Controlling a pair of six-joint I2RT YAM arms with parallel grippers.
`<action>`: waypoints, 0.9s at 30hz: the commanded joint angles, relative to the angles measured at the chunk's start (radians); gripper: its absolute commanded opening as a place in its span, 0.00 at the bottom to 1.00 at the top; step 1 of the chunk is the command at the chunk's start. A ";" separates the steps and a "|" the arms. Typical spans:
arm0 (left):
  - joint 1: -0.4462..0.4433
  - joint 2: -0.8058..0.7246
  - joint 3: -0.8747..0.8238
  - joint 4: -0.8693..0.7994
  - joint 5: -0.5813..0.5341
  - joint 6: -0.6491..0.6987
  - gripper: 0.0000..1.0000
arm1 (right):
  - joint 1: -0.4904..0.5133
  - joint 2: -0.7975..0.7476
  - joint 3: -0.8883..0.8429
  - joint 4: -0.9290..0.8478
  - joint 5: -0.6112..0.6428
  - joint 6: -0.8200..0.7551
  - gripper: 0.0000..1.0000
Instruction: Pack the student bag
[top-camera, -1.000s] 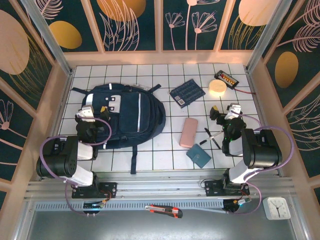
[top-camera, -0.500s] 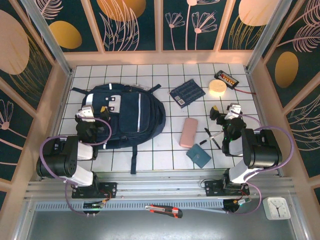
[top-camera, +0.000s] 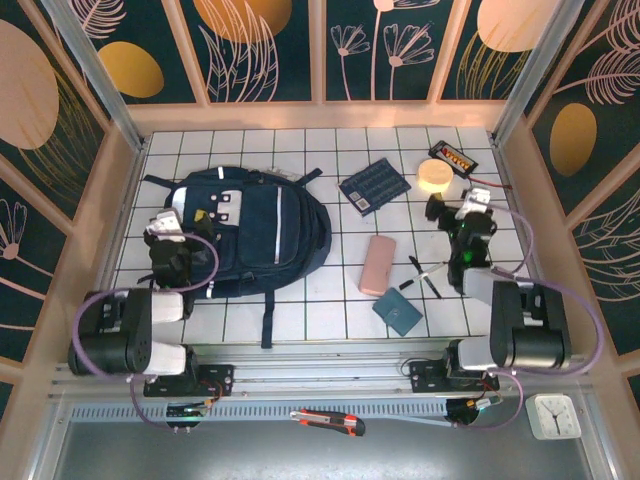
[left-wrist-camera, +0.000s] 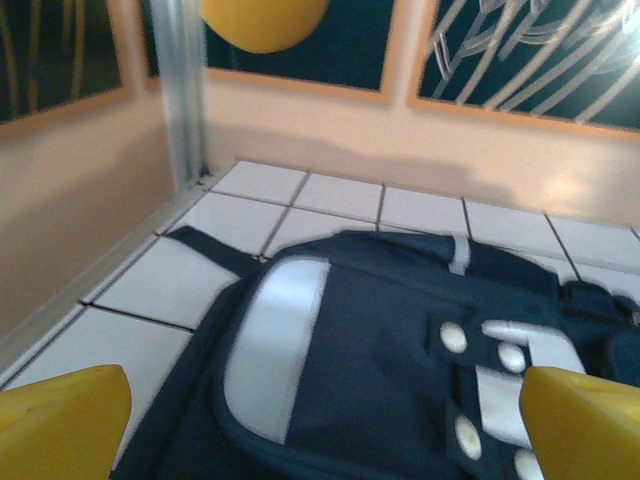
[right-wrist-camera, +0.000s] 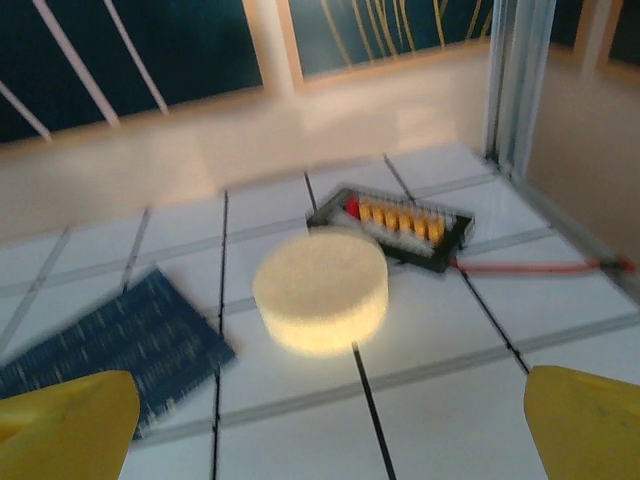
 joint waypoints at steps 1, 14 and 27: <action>-0.001 -0.107 0.174 -0.446 -0.160 -0.106 0.99 | 0.013 -0.060 0.211 -0.442 -0.002 0.142 0.99; -0.132 -0.153 0.609 -1.232 0.126 -0.210 0.99 | 0.241 0.215 0.869 -1.096 -0.377 0.372 0.92; -0.343 -0.070 0.667 -1.472 0.207 -0.197 0.98 | 0.506 0.592 1.119 -1.259 -0.576 0.373 0.82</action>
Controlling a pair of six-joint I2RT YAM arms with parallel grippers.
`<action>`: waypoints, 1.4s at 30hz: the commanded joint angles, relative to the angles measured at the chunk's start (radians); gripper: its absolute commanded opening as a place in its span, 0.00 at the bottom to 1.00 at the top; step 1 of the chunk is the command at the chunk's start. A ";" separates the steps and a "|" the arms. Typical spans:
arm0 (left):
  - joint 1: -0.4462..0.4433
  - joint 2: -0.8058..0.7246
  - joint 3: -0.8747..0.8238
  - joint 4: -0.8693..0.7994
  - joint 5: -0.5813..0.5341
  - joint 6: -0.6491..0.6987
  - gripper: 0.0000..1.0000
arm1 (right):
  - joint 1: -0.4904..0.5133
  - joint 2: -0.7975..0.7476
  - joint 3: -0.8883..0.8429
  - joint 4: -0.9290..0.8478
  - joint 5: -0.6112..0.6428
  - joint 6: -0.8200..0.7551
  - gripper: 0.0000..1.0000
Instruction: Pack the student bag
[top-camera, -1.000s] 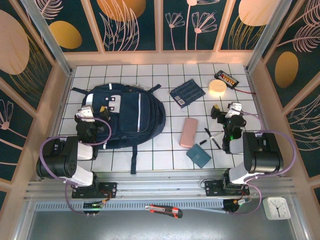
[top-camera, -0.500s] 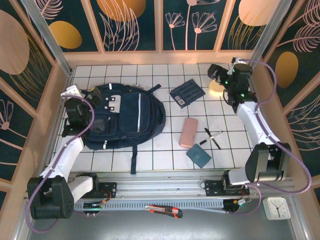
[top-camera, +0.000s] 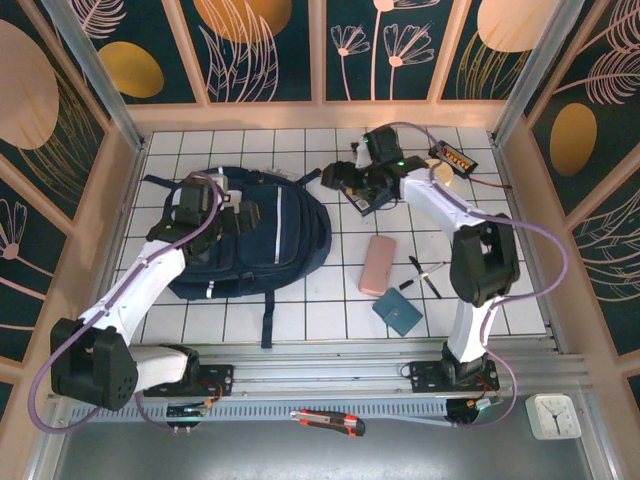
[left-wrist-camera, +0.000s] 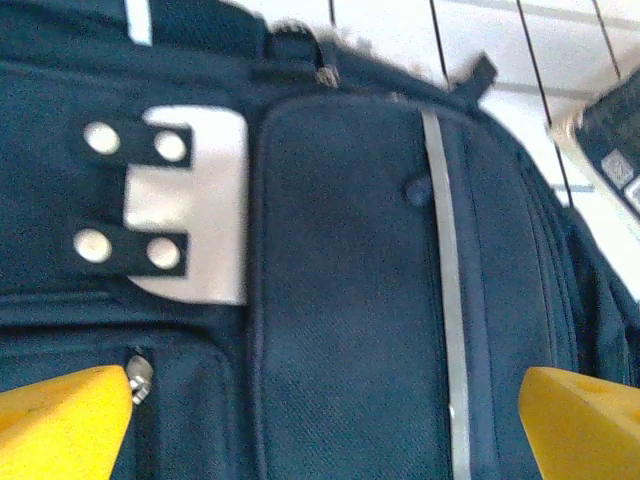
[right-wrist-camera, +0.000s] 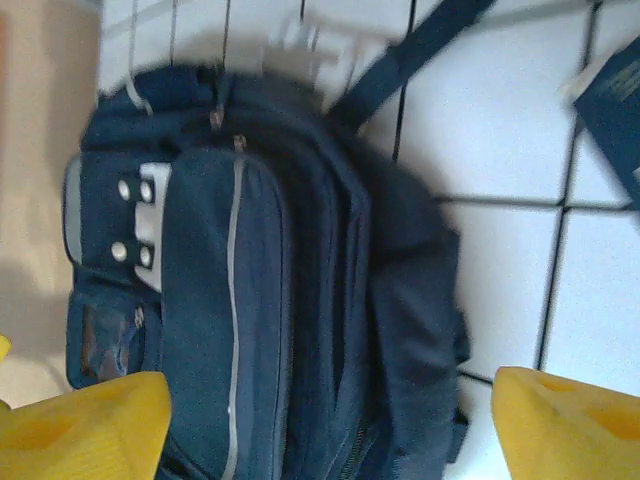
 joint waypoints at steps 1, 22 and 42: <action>-0.018 0.022 0.009 -0.083 0.019 -0.008 0.99 | 0.036 0.051 0.070 -0.067 -0.044 -0.009 0.81; -0.013 -0.330 -0.289 -0.380 0.068 -0.502 0.99 | 0.107 0.435 0.386 -0.101 -0.086 -0.221 0.52; 0.197 0.063 -0.224 0.113 0.157 -0.419 0.99 | 0.144 -0.017 -0.045 0.107 -0.179 0.079 0.00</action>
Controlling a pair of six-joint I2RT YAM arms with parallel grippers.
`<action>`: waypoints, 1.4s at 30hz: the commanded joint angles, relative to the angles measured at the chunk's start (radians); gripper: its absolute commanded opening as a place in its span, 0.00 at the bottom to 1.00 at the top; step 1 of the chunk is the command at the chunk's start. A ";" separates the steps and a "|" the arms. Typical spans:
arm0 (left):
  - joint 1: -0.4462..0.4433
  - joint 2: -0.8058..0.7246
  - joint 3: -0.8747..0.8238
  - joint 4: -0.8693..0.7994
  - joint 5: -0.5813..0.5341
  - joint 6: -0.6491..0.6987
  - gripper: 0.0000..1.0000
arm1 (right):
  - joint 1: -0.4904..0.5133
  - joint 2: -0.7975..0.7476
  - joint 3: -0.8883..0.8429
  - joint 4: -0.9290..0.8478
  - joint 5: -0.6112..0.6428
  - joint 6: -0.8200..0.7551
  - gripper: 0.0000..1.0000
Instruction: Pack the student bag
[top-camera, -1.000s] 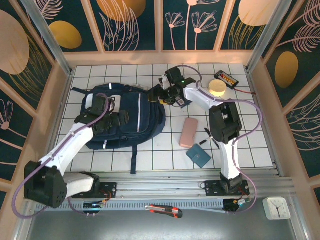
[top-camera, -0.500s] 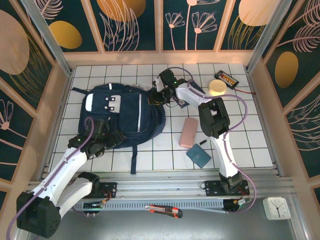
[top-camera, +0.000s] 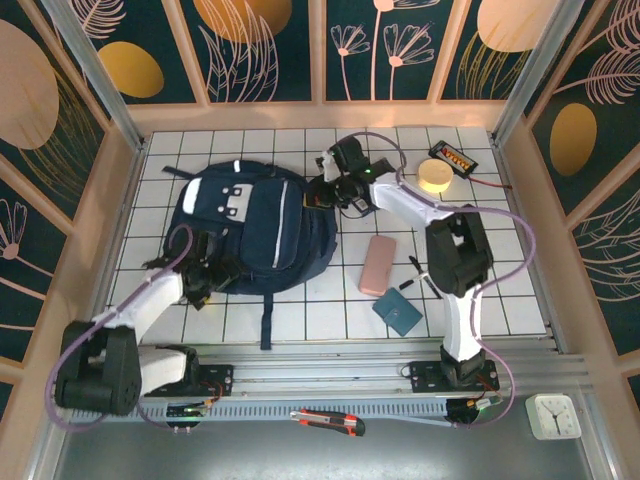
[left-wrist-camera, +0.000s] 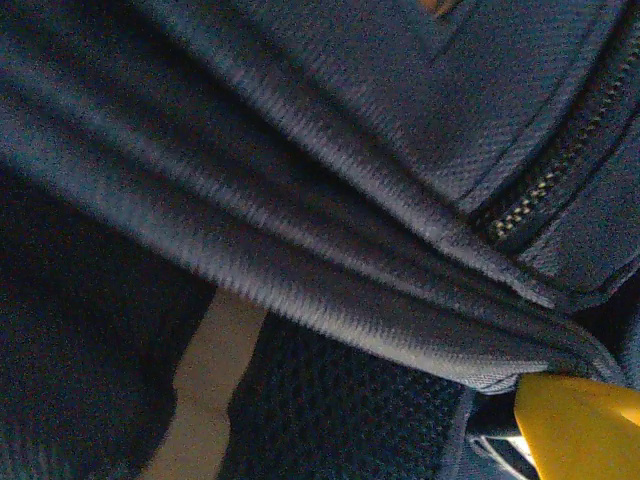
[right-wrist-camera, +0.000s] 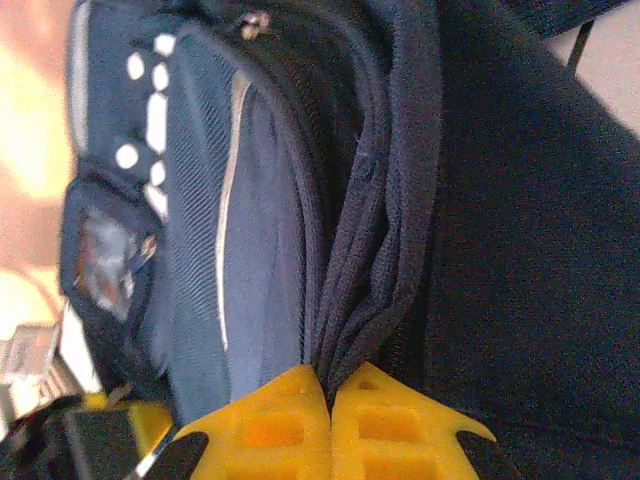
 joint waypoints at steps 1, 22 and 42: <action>0.045 0.119 0.165 0.222 0.011 0.073 0.99 | 0.041 -0.113 -0.110 0.073 -0.136 0.130 0.00; -0.041 0.064 0.398 0.038 -0.092 0.637 0.96 | 0.043 -0.244 -0.143 -0.159 -0.027 0.036 0.62; -0.433 0.441 0.625 -0.077 -0.306 0.904 0.89 | -0.106 -0.227 -0.203 -0.035 -0.024 0.096 0.61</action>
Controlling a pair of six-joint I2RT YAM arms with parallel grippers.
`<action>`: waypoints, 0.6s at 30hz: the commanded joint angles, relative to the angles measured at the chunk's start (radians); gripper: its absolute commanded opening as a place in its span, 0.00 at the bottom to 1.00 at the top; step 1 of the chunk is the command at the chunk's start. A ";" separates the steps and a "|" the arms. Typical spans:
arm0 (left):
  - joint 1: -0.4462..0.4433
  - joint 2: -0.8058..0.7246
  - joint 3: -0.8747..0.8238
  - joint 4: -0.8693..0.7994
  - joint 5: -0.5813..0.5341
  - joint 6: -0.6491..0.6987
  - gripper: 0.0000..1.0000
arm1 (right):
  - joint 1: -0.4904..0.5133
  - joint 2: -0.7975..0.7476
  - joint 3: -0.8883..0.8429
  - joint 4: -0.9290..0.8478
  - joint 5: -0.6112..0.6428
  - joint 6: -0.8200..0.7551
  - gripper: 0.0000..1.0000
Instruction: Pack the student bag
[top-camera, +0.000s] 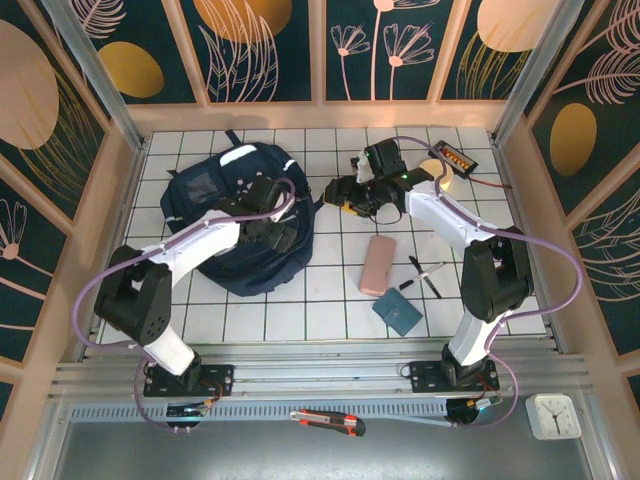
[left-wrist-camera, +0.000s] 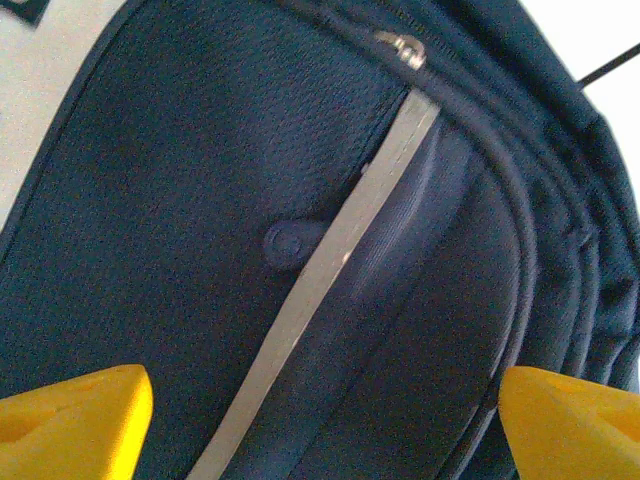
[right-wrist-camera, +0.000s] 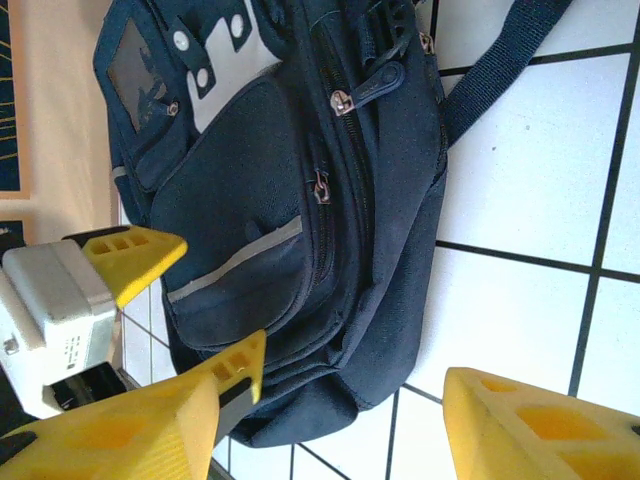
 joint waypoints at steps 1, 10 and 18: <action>-0.021 0.044 0.050 -0.041 -0.029 0.034 0.89 | -0.007 0.011 -0.011 0.017 -0.022 0.000 0.62; -0.033 0.139 0.062 -0.034 -0.046 0.039 0.88 | -0.021 0.035 0.010 0.018 -0.036 -0.007 0.62; -0.033 0.211 0.091 -0.020 -0.098 0.035 0.29 | -0.027 0.048 0.029 0.013 -0.044 -0.014 0.61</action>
